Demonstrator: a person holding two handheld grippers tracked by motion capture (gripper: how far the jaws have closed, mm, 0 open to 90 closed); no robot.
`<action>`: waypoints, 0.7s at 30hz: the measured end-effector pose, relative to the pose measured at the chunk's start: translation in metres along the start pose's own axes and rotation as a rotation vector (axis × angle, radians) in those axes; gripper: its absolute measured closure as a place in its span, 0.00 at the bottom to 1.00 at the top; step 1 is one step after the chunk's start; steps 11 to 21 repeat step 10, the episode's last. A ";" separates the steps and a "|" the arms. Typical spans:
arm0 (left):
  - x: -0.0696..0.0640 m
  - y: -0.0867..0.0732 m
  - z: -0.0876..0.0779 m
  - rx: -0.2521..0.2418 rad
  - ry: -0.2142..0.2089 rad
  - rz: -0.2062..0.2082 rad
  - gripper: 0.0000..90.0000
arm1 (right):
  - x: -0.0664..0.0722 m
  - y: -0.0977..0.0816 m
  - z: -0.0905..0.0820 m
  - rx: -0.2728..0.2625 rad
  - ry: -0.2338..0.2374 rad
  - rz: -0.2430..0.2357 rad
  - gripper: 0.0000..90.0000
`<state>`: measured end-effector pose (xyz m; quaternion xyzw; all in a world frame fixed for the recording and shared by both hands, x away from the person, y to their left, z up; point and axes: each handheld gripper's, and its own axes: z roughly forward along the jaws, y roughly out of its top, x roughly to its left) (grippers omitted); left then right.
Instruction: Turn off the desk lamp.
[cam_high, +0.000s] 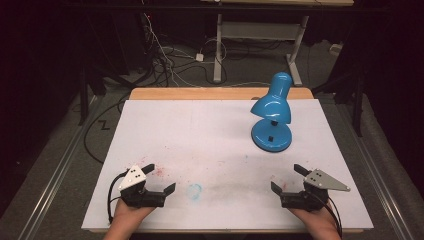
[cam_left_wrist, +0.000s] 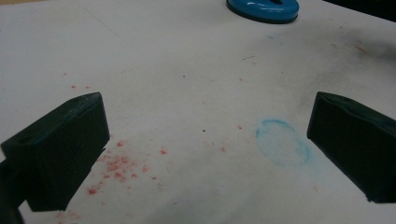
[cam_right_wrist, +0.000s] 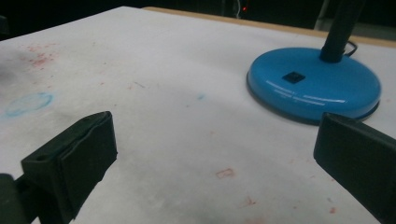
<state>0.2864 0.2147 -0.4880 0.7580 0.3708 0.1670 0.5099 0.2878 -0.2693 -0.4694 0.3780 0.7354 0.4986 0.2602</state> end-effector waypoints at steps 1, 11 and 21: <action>0.001 0.000 0.001 0.002 -0.003 -0.001 0.00 | 0.000 -0.001 0.003 0.007 -0.005 -0.001 0.00; -0.002 0.001 0.005 0.026 0.000 0.006 0.00 | -0.002 -0.003 0.005 0.011 -0.015 -0.014 0.00; -0.002 0.001 0.005 0.026 0.000 0.006 0.00 | -0.002 -0.003 0.005 0.011 -0.015 -0.014 0.00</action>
